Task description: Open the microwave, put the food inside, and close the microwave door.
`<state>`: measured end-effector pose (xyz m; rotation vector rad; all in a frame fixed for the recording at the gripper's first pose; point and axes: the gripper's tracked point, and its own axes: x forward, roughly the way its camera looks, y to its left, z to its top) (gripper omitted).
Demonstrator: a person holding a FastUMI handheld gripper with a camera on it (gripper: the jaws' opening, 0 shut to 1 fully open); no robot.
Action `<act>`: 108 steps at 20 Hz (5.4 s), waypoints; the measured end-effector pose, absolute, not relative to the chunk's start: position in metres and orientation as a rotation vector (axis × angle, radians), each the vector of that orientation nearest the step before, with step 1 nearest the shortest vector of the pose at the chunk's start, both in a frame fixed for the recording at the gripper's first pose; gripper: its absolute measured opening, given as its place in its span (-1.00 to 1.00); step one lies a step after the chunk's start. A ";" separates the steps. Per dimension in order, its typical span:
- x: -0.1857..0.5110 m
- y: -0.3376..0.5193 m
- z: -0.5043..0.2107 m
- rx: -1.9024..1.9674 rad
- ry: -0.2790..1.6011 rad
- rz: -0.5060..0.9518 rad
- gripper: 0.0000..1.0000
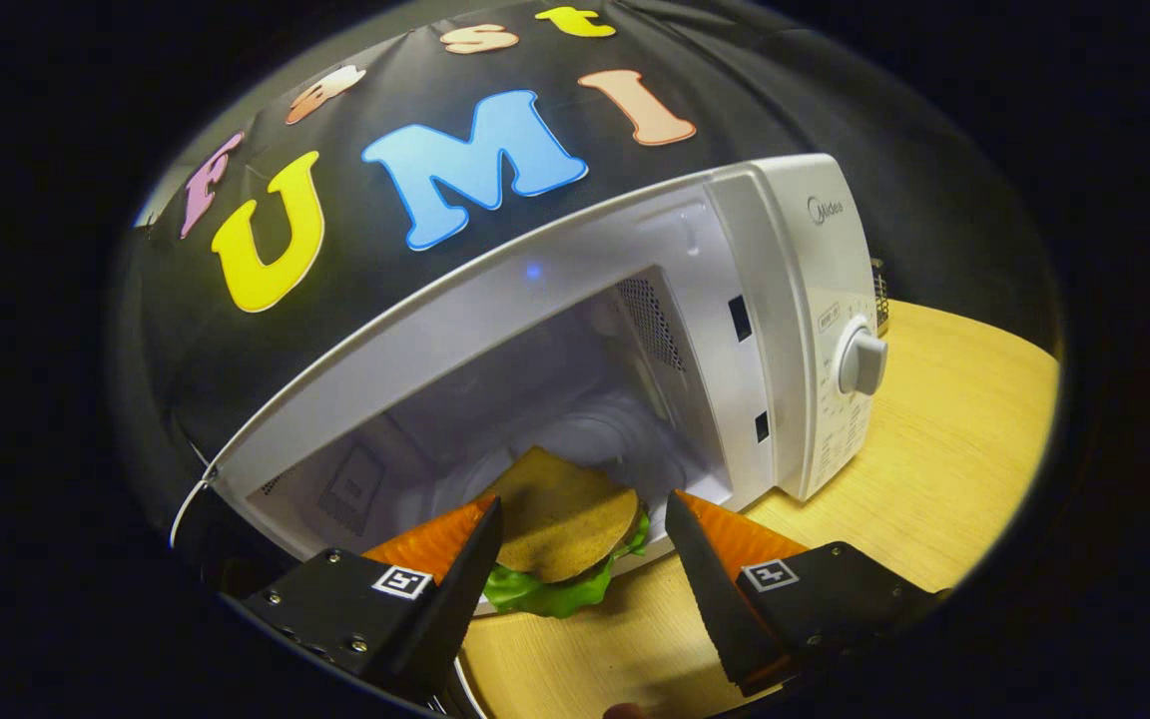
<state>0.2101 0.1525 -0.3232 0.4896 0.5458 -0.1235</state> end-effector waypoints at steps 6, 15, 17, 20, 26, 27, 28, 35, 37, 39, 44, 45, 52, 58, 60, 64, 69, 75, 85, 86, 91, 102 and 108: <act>0.169 0.145 -0.270 0.413 0.529 -0.038 0.95; 0.104 0.132 -0.192 0.278 0.455 0.084 0.94; 0.093 0.135 -0.179 0.253 0.435 0.114 0.94; 0.075 0.142 -0.155 0.266 0.398 0.153 0.95; 0.046 0.154 -0.110 0.232 0.305 0.213 0.94; 0.041 0.157 -0.103 0.230 0.295 0.228 0.94; 0.036 0.161 -0.097 0.227 0.284 0.243 0.94; 0.000 0.204 -0.058 0.240 0.221 0.396 0.95; -0.008 0.218 -0.047 0.243 0.205 0.441 0.81; -0.015 0.232 -0.037 0.235 0.188 0.489 0.63; -0.038 0.276 -0.025 0.225 0.171 0.634 0.22; -0.041 0.283 -0.025 0.220 0.169 0.656 0.22; -0.073 0.315 -0.031 0.191 0.193 0.741 -0.99; -0.082 0.375 -0.063 0.186 0.279 0.923 -0.98; -0.091 0.388 -0.075 0.182 0.316 0.954 -0.98; -0.105 0.399 -0.108 0.161 0.393 0.992 -0.98; -0.118 0.411 -0.147 0.120 0.484 1.013 -0.98; -0.121 0.400 -0.186 0.082 0.558 0.976 -0.98; -0.115 0.371 -0.203 0.054 0.604 0.924 -0.99; -0.113 0.366 -0.204 0.049 0.607 0.918 -0.99; -0.109 0.344 -0.204 0.052 0.630 0.889 -0.99; -0.092 0.289 -0.210 0.039 0.641 0.786 -0.99; -0.074 0.258 -0.213 0.044 0.651 0.725 -0.99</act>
